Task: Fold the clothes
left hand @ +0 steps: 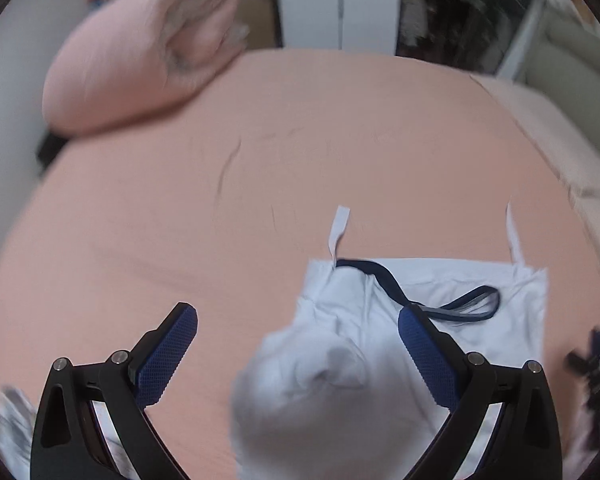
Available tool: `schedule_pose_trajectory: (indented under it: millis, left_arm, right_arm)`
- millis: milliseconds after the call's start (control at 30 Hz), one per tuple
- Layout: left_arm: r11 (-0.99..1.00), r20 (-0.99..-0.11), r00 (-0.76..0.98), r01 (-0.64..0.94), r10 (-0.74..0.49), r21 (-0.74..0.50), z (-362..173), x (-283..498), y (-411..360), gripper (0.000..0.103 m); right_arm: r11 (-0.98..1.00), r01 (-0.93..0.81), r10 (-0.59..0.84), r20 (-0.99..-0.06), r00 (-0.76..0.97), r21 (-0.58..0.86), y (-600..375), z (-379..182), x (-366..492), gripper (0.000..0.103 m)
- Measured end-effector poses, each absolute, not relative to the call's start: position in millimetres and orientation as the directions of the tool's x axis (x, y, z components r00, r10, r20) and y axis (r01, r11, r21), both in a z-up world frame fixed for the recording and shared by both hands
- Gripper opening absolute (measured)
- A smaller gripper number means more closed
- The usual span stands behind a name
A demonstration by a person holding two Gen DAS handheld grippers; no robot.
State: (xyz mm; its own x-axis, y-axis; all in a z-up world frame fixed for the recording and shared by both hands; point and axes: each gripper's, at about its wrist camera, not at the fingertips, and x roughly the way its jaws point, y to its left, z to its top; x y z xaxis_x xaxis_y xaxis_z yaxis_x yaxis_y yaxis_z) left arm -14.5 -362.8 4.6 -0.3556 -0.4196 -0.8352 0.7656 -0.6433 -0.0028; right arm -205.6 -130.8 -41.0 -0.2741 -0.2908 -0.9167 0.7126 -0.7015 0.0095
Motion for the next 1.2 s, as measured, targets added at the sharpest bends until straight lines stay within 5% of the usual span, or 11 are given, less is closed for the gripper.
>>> schedule_pose_trajectory:
  millis: [400,567,1200]
  left_arm:
    - [-0.721,-0.764,-0.423,0.689,-0.488,0.079,13,9,-325,0.102]
    - [-0.728,-0.747,-0.479,0.686,-0.461,0.009,16,24,-310,0.102]
    - [-0.589,-0.757,-0.609,0.710,-0.237,-0.386,-39,92,-268,0.102]
  right_arm:
    - [-0.691,0.721,-0.385,-0.871,-0.305,0.053,-119,-28,-178,0.077]
    - [-0.710,0.639,-0.534,-0.818,-0.214,0.296,-92,-24,-171,0.077]
    - [-0.668,0.508,-0.682,-0.720,-0.127,0.544,-47,-32,-119,0.077]
